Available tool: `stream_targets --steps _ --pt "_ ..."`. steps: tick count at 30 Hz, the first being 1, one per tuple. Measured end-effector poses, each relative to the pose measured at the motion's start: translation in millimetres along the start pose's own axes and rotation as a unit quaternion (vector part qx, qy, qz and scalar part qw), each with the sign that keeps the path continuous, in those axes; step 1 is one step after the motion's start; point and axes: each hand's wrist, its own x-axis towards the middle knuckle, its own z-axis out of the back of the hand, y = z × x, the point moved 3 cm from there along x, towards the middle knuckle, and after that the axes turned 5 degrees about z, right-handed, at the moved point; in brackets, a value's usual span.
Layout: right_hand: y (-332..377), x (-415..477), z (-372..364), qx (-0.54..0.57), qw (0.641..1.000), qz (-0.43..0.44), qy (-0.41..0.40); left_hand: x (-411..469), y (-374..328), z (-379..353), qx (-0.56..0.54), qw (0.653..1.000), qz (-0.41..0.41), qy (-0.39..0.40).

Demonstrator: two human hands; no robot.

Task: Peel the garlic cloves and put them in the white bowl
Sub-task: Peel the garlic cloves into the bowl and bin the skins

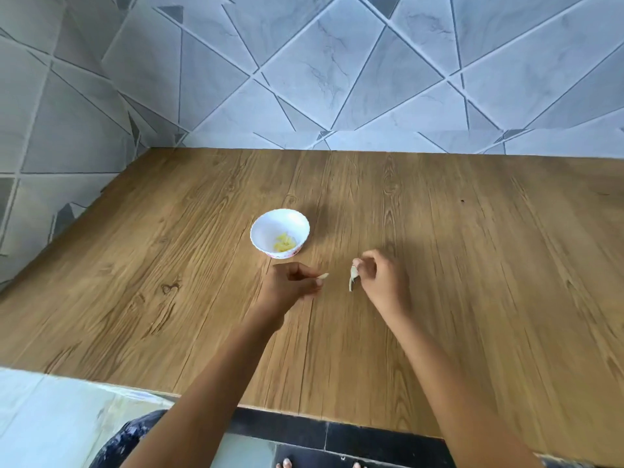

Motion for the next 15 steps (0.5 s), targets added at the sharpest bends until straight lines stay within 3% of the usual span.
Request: stream_targets --steps 3,5,9,15 --pt "9 -22 9 -0.012 0.997 0.039 -0.062 -10 3 7 -0.019 1.000 -0.008 -0.021" --pt "23 -45 6 0.005 0.995 0.085 -0.060 -19 4 13 -0.010 0.999 -0.027 -0.033" --pt "43 -80 -8 0.013 0.991 0.134 0.001 -32 11 29 0.061 0.996 -0.051 -0.042" --pt "57 -111 -31 -0.142 0.976 0.134 0.094 -38 22 50 0.221 0.971 -0.090 -0.024"
